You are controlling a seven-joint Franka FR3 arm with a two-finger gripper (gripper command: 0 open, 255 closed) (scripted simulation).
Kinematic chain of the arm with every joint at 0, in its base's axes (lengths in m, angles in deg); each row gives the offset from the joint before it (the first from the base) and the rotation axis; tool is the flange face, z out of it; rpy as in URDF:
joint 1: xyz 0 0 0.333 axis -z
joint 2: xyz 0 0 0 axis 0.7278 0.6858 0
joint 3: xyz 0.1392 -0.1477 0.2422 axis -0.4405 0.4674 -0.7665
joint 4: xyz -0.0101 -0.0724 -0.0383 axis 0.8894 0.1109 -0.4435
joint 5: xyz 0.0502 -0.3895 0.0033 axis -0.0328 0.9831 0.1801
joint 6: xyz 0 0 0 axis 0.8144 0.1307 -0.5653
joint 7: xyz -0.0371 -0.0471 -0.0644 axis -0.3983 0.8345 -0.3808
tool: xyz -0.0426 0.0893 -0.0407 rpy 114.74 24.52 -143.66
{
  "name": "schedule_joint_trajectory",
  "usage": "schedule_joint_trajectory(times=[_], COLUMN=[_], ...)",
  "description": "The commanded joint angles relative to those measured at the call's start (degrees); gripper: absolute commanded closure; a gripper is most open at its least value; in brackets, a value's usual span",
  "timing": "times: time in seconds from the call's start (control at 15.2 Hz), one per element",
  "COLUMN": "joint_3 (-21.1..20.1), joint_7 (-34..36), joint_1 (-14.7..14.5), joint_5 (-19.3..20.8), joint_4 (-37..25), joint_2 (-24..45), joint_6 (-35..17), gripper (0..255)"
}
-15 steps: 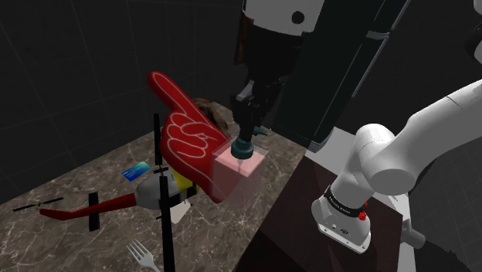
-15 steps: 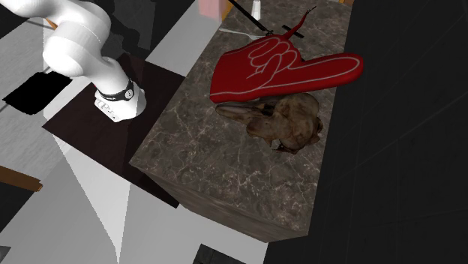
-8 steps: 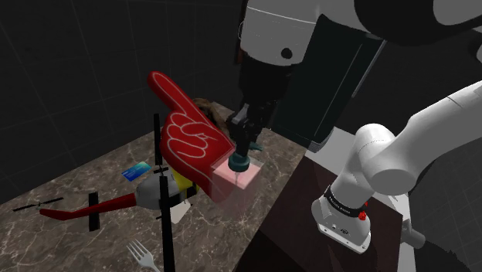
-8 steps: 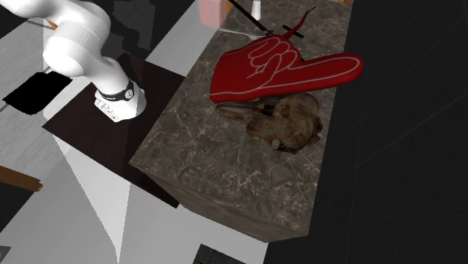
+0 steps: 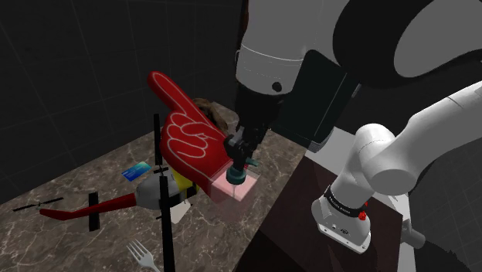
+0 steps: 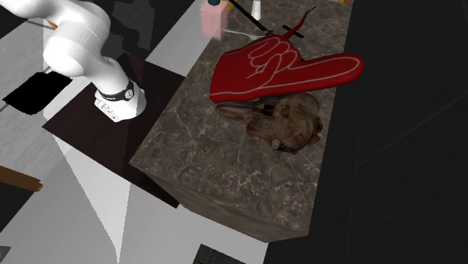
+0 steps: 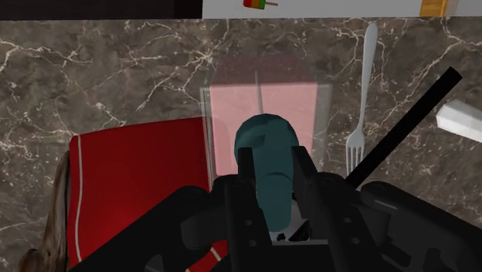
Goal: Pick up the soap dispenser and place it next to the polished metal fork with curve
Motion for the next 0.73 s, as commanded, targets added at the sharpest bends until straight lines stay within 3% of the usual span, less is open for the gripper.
schedule_joint_trajectory(times=[0.0,0.66], joint_3=[-0.32,-1.90], joint_7=[-0.03,-0.25], joint_1=[-0.09,-0.36], joint_5=[-0.19,-0.95], joint_4=[1.49,8.09], joint_2=[0.11,1.45], joint_6=[-1.65,-9.59], gripper=[255,255])
